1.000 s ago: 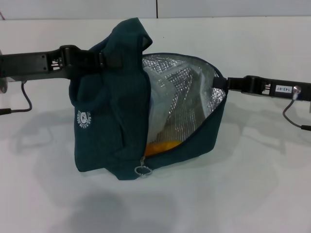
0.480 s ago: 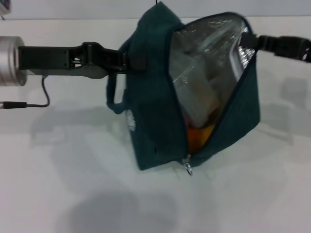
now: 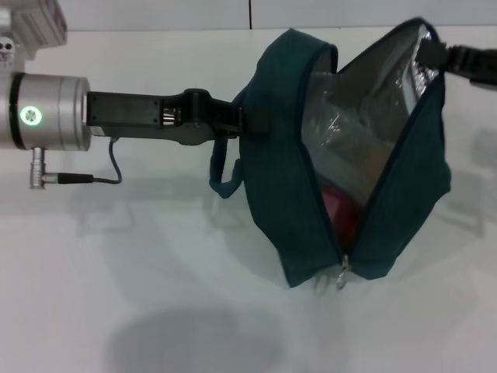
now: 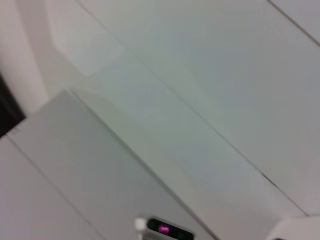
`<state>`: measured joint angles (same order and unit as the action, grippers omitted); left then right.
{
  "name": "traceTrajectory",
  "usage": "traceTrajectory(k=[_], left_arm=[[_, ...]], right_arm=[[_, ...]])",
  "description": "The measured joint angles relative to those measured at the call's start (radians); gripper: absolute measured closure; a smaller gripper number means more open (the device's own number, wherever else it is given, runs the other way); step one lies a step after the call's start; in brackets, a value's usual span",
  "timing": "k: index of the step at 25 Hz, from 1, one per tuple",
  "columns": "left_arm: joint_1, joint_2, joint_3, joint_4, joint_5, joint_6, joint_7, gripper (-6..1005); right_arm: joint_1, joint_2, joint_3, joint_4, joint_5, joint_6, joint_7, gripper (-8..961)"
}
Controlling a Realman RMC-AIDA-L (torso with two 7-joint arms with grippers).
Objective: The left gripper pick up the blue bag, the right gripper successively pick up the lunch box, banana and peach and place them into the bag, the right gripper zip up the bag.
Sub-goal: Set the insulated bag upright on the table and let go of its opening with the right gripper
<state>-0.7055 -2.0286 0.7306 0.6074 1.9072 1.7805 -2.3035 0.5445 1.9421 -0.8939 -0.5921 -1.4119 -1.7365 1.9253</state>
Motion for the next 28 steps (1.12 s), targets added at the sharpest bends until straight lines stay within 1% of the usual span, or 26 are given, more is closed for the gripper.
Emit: traceTrajectory(k=[6, 9, 11, 14, 18, 22, 25, 28], left_arm=[[0.009, -0.013, 0.003, -0.018, 0.029, -0.061, 0.001, 963], [0.009, -0.019, 0.004, -0.024, 0.032, -0.075, 0.004, 963], [0.009, -0.020, 0.004, -0.023, 0.032, -0.076, 0.005, 963], [0.008, -0.020, 0.004, -0.023, 0.029, -0.077, 0.005, 963], [0.008, -0.021, 0.004, -0.024, 0.030, -0.077, 0.007, 963], [0.006, -0.023, 0.004, -0.024, 0.031, -0.075, 0.010, 964], [0.005, -0.023, 0.004, -0.024, 0.031, -0.074, 0.010, 966], [0.004, -0.023, 0.004, -0.025, 0.031, -0.074, 0.013, 967]], right_arm=[[-0.006, 0.008, -0.008, 0.021, -0.044, 0.074, -0.003, 907], [-0.007, 0.014, -0.009, 0.025, -0.056, 0.088, -0.004, 904], [-0.008, 0.013, -0.008, 0.030, -0.057, 0.088, -0.004, 901], [-0.012, 0.007, -0.005, 0.031, -0.057, 0.079, -0.006, 898], [-0.035, 0.008, 0.008, 0.020, -0.050, 0.060, -0.027, 893], [-0.061, 0.006, 0.044, 0.016, -0.050, 0.021, -0.054, 888], [-0.081, -0.008, 0.066, 0.007, -0.050, -0.008, -0.069, 787], [-0.103, -0.016, 0.090, -0.001, -0.050, -0.034, -0.090, 686]])
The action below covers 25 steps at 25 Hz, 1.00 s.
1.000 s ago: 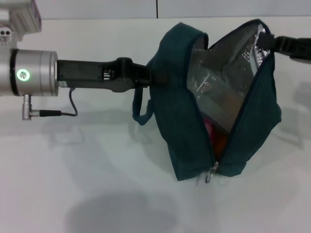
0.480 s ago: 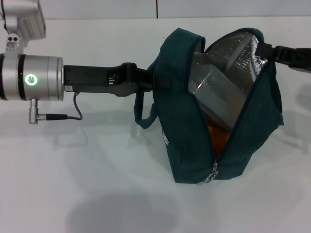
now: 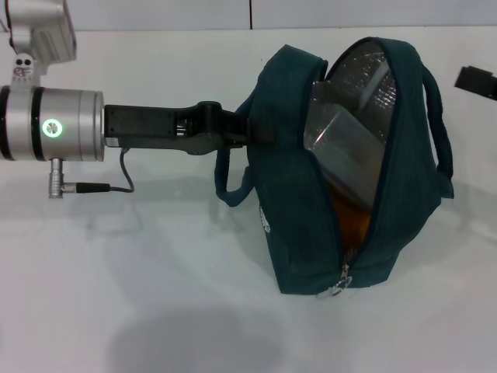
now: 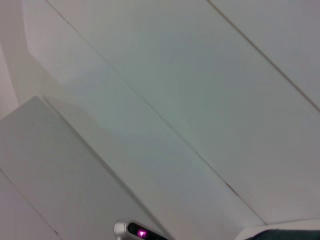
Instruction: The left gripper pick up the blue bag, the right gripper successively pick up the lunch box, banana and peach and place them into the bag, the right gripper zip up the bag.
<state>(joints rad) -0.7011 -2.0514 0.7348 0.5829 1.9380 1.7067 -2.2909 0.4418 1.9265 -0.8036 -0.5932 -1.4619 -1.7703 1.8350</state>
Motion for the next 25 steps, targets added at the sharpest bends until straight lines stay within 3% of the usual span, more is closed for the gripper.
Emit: traceTrajectory(k=[5, 8, 12, 16, 25], left_arm=[[0.003, -0.003, 0.000, -0.002, 0.000, 0.000, 0.002, 967], [0.004, -0.006, 0.000, -0.003, 0.001, -0.001, 0.003, 967], [0.005, -0.008, 0.000, -0.003, 0.002, -0.001, 0.004, 967], [0.005, -0.011, 0.000, -0.003, 0.002, -0.003, 0.004, 967], [0.008, -0.021, 0.002, -0.003, 0.005, -0.004, 0.009, 967]], right_arm=[[-0.043, -0.002, 0.019, -0.017, 0.007, -0.082, -0.068, 493], [-0.063, 0.006, 0.010, -0.018, -0.010, -0.221, -0.193, 248], [-0.099, 0.049, 0.001, -0.016, -0.108, -0.327, -0.388, 168], [-0.121, 0.083, -0.030, 0.040, -0.224, -0.312, -0.577, 149], [-0.117, 0.085, -0.200, 0.259, -0.245, -0.021, -0.909, 154]])
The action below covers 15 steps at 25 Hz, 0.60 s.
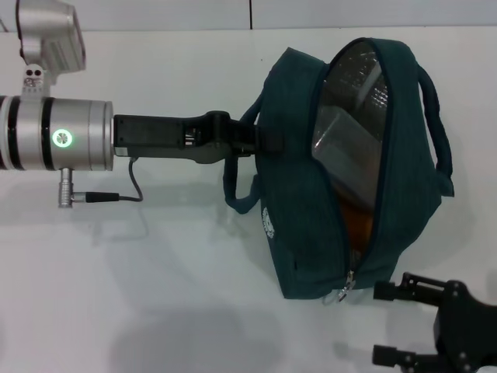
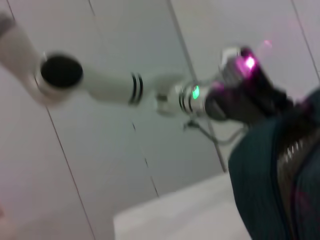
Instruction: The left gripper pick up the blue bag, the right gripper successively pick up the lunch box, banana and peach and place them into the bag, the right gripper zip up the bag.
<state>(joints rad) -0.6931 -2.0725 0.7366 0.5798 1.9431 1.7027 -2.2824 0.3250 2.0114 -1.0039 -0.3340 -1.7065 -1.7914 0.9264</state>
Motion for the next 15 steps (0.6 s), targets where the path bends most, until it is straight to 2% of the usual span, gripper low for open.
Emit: traceTrajectory(k=[9, 15], left_arm=[[0.003, -0.001, 0.001, 0.000, 0.000, 0.000, 0.003, 967], [0.003, -0.001, 0.001, 0.000, 0.001, 0.001, 0.007, 967]], right_arm=[[-0.012, 0.001, -0.008, 0.049, 0.013, 0.114, -0.095, 169], [0.023, 0.005, -0.011, 0.083, 0.037, 0.153, -0.117, 180]])
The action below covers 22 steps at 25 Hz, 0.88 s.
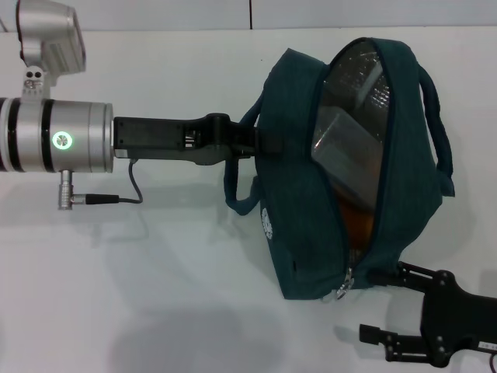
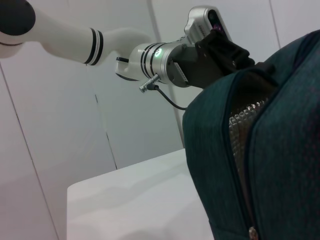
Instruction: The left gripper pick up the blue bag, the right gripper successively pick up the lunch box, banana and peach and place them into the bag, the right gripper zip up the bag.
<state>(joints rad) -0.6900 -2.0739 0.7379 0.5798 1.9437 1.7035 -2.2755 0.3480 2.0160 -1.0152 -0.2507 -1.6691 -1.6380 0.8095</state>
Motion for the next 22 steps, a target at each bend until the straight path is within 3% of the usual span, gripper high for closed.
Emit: traceTrajectory(k=[10, 22], left_arm=[[0.003, -0.001, 0.000, 0.000, 0.000, 0.002, 0.001, 966], [0.002, -0.003, 0.006, 0.000, -0.002, 0.002, 0.004, 966]], right_arm=[[0.059, 0.008, -0.007, 0.023, 0.000, 0.043, -0.002, 197], [0.167, 0.012, -0.033, 0.146, -0.009, 0.077, -0.056, 218]])
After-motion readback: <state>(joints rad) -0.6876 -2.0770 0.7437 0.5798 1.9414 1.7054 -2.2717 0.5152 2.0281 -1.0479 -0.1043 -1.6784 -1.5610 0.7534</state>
